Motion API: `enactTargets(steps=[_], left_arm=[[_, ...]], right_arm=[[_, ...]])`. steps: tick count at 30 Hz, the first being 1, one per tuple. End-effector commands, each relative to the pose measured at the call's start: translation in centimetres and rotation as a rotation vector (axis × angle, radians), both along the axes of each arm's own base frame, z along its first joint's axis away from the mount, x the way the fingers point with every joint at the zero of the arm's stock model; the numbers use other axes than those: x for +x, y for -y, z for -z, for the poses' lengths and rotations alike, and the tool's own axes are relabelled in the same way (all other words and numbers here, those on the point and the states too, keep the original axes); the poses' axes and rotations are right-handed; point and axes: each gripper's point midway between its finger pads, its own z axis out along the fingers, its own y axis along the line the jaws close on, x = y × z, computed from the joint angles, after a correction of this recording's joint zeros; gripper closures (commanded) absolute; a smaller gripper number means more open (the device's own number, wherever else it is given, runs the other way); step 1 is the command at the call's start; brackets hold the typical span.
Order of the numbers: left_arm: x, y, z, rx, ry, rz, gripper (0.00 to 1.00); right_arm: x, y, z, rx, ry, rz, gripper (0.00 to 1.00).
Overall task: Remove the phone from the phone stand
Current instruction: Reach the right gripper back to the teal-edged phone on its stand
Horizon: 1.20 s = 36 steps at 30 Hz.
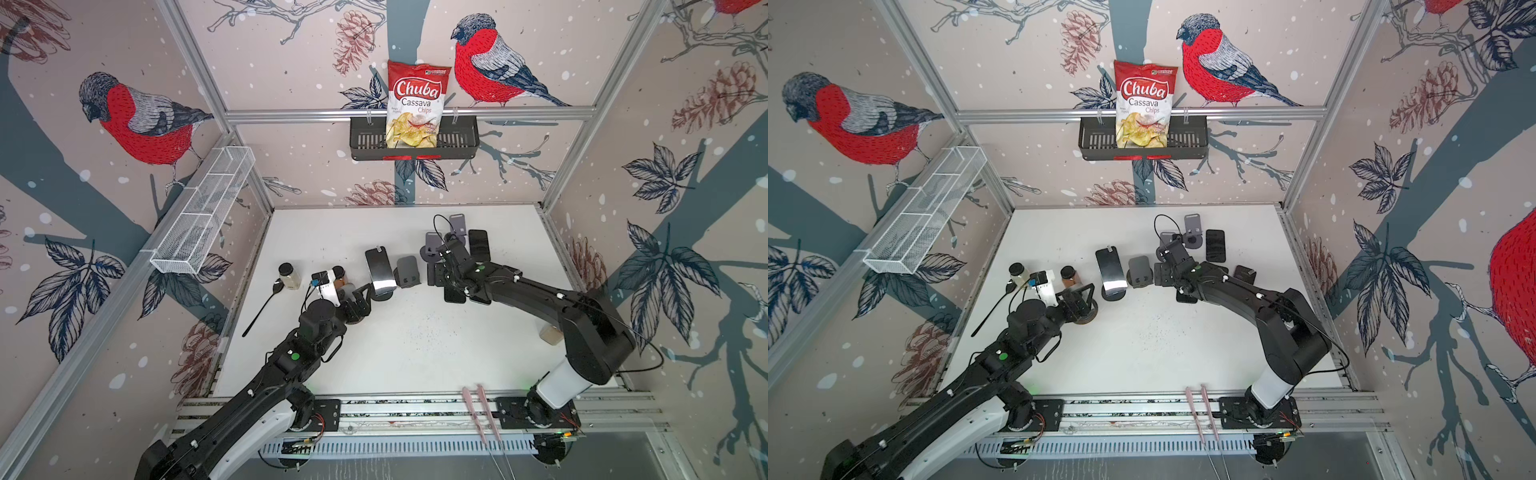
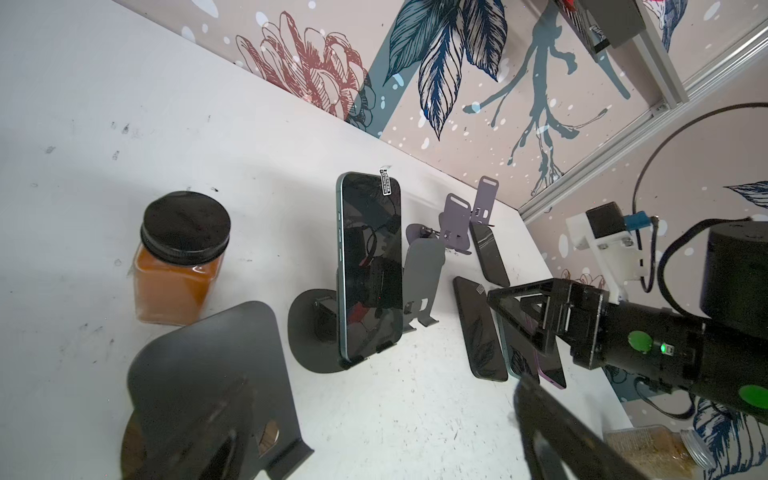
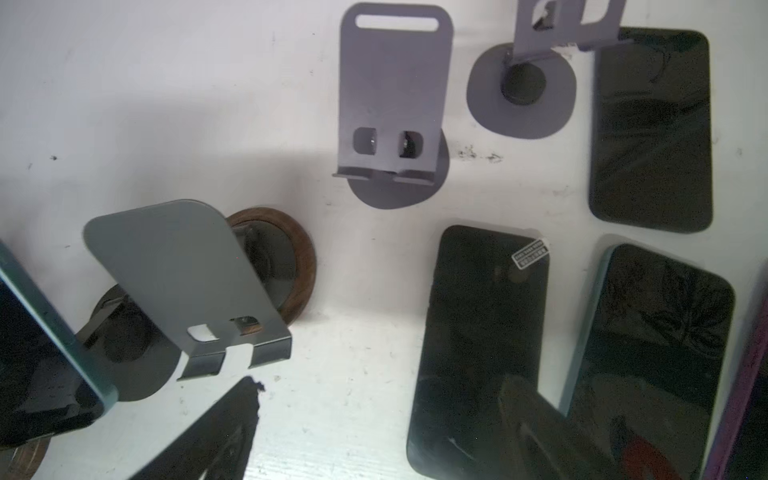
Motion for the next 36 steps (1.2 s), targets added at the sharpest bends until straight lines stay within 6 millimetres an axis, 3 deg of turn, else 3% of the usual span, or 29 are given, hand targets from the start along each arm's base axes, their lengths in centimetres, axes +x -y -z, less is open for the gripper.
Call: enactTargets(steps=[1,13,28,36], left_arm=[[0.0,-0.5,0.3,0.006,-0.009,-0.027,0.04],[-0.6,-1.6,0.3,0.025,-0.015,-0.056,0.03],[-1.2,-2.7,0.1,0.050,0.000,-0.084,0.03],[-1.3,-2.9,0.2,0.065,0.001,-0.086,0.04]], right_arm=[[0.3,-1.0,-1.3,-0.014,0.059,-0.028,0.07],[-0.4,-7.1,-3.0,0.060,0.101,-0.190,0.02],[-0.7,-14.5,-1.9,0.078,0.101,-0.375,0.01],[-0.8,-17.3,-1.0,0.087,0.086,-0.430,0.01]])
